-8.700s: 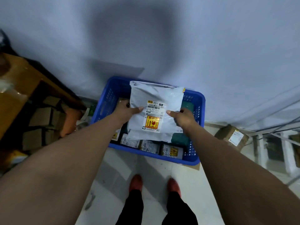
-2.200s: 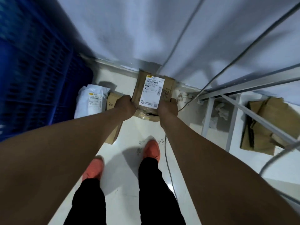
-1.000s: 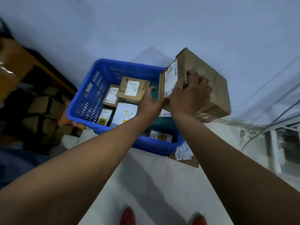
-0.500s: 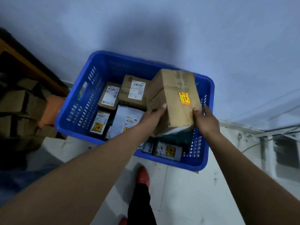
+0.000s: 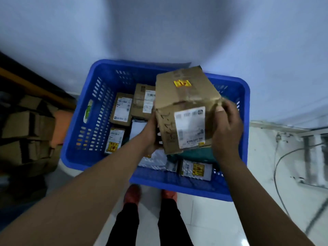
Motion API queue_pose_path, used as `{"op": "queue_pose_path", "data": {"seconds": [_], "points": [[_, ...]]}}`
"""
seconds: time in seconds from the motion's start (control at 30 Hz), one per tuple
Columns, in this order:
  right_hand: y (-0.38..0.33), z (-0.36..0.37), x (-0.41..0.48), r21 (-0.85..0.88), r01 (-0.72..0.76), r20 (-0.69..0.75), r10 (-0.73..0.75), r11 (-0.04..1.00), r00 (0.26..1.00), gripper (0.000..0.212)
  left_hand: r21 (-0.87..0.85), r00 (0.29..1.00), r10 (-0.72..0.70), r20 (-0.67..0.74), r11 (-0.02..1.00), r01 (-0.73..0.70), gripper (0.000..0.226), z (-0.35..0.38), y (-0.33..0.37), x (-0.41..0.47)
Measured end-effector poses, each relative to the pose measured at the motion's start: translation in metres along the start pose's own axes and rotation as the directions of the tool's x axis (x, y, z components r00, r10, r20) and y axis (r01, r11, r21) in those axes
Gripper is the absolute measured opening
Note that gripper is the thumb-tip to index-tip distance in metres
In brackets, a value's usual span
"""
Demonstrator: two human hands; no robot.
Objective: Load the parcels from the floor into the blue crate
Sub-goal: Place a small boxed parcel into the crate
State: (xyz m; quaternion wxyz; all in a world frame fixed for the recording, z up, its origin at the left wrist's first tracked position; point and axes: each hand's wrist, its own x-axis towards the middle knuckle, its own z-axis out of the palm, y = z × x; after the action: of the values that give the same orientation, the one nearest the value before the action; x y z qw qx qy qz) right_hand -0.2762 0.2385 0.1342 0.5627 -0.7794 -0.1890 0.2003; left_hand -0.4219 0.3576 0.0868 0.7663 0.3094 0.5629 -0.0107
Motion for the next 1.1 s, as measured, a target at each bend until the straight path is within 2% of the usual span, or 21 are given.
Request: {"op": "queue_pose_path", "data": {"seconds": [0.1,0.23,0.33,0.4,0.47,0.5,0.53,0.6,0.67,0.73,0.8,0.83,0.87,0.9,0.93,1.0,1.03,1.07,1.1], "points": [[-0.016,0.024,0.000,-0.056,0.045,0.250,-0.030,0.997,0.968,0.047,-0.001,0.999,0.033,0.011,0.999,-0.033,0.081,-0.025,0.017,-0.010],[-0.030,0.056,0.001,-0.035,-0.055,0.340,0.063,0.998,0.938,0.054,0.095,1.000,0.008,0.023,0.995,-0.010,0.079,-0.066,0.039,-0.023],[-0.032,0.083,-0.005,0.024,-0.231,0.340,0.209,0.973,0.917,0.063,0.125,0.997,0.076,-0.034,0.990,-0.071,0.079,-0.089,0.053,-0.030],[-0.026,0.103,-0.017,0.052,-0.419,0.320,0.382,0.907,0.867,0.079,0.114,0.973,0.204,-0.104,0.975,-0.192,0.068,-0.104,0.064,-0.033],[-0.018,0.117,-0.028,0.090,-0.577,0.293,0.532,0.812,0.794,0.100,0.142,0.911,0.355,-0.210,0.933,-0.331,0.061,-0.117,0.074,-0.027],[-0.017,0.123,-0.030,0.124,-0.607,0.274,0.561,0.785,0.781,0.106,0.177,0.868,0.418,-0.268,0.907,-0.383,0.055,-0.122,0.079,-0.024],[-0.019,0.127,-0.027,0.138,-0.593,0.230,0.557,0.793,0.798,0.111,0.209,0.824,0.475,-0.307,0.879,-0.429,0.048,-0.126,0.083,-0.021],[-0.029,0.131,-0.014,0.033,-0.448,0.086,0.445,0.893,0.892,0.116,0.236,0.774,0.562,-0.292,0.827,-0.511,0.038,-0.127,0.092,-0.012],[-0.042,0.127,0.006,-0.209,-0.225,0.000,0.230,0.952,0.973,0.107,0.251,0.764,0.588,-0.266,0.807,-0.534,0.038,-0.124,0.101,-0.004],[-0.053,0.125,0.027,-0.396,-0.088,0.100,0.138,0.914,0.985,0.083,0.273,0.738,0.590,-0.329,0.807,-0.523,0.045,-0.124,0.110,0.000],[-0.061,0.127,0.040,-0.437,-0.153,0.182,0.253,0.887,0.950,0.044,0.264,0.716,0.545,-0.437,0.838,-0.477,0.053,-0.129,0.114,0.004],[-0.061,0.129,0.043,-0.436,-0.179,0.187,0.283,0.882,0.941,0.029,0.205,0.735,0.486,-0.473,0.872,-0.444,0.052,-0.129,0.115,0.003],[-0.064,0.132,0.043,-0.460,-0.188,0.184,0.301,0.868,0.936,0.023,0.135,0.772,0.421,-0.475,0.902,-0.409,0.049,-0.127,0.115,0.001],[-0.069,0.135,0.037,-0.519,-0.180,0.186,0.315,0.836,0.931,0.022,0.109,0.803,0.382,-0.458,0.920,-0.375,0.047,-0.125,0.116,-0.001],[-0.072,0.137,0.028,-0.570,-0.173,0.206,0.344,0.803,0.916,0.020,0.175,0.810,0.398,-0.430,0.917,-0.358,0.047,-0.123,0.119,-0.003],[-0.070,0.136,0.009,-0.570,-0.248,0.293,0.476,0.783,0.829,0.021,0.426,0.756,0.540,-0.370,0.822,-0.378,0.046,-0.123,0.130,-0.008],[-0.063,0.134,0.005,-0.543,-0.321,0.318,0.544,0.776,0.776,0.030,0.525,0.724,0.614,-0.315,0.748,-0.406,0.043,-0.122,0.136,-0.012],[-0.058,0.132,0.002,-0.490,-0.381,0.305,0.564,0.784,0.767,0.047,0.606,0.711,0.664,-0.231,0.670,-0.428,0.039,-0.122,0.143,-0.016],[-0.052,0.130,0.004,-0.421,-0.403,0.247,0.530,0.812,0.811,0.068,0.662,0.711,0.694,-0.113,0.586,-0.468,0.033,-0.121,0.148,-0.021]]}}
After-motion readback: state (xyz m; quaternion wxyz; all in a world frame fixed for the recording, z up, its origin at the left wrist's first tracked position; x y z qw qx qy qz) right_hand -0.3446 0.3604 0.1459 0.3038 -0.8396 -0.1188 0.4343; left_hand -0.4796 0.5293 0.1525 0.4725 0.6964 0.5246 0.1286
